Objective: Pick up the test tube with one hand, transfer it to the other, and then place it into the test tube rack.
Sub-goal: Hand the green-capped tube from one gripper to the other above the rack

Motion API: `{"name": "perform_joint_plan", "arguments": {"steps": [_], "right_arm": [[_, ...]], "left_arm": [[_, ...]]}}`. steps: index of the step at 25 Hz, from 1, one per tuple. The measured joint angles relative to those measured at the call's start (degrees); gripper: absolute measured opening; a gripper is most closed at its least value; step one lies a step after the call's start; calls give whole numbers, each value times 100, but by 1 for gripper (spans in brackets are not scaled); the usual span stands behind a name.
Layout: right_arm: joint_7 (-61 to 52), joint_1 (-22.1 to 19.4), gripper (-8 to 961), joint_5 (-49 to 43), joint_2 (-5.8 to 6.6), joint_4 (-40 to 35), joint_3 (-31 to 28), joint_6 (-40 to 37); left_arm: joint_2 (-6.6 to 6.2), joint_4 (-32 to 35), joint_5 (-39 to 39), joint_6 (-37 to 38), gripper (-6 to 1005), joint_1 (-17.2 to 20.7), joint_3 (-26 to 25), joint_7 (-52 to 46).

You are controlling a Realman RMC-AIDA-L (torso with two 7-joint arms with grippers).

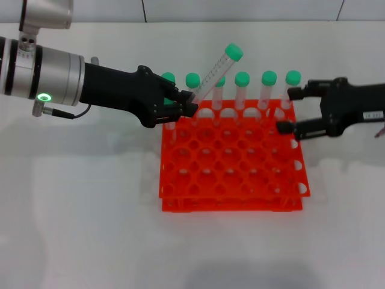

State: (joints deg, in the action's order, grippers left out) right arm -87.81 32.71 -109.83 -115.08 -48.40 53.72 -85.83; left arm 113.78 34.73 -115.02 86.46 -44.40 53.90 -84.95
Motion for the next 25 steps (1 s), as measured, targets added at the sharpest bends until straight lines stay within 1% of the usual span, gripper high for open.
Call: {"name": "perform_joint_plan", "arguments": {"steps": [2, 7, 14, 21, 25], "right_arm": [[-203, 50, 869, 28, -5, 25, -139, 32], [-383, 50, 869, 340, -4, 81, -179, 103], [-414, 44, 868, 1224, -12, 598, -183, 152], [53, 45, 868, 2034, -29, 1335, -131, 184], [460, 87, 868, 2425, -80, 1743, -39, 192]], "left_arm": [[-1, -2, -2, -5, 215, 0, 1, 3], [-3, -2, -41, -7, 217, 2, 5, 5], [2, 3, -66, -7, 219, 2, 7, 6], [3, 19, -54, -7, 221, 2, -14, 6], [6, 36, -33, -7, 222, 2, -14, 6]]}}
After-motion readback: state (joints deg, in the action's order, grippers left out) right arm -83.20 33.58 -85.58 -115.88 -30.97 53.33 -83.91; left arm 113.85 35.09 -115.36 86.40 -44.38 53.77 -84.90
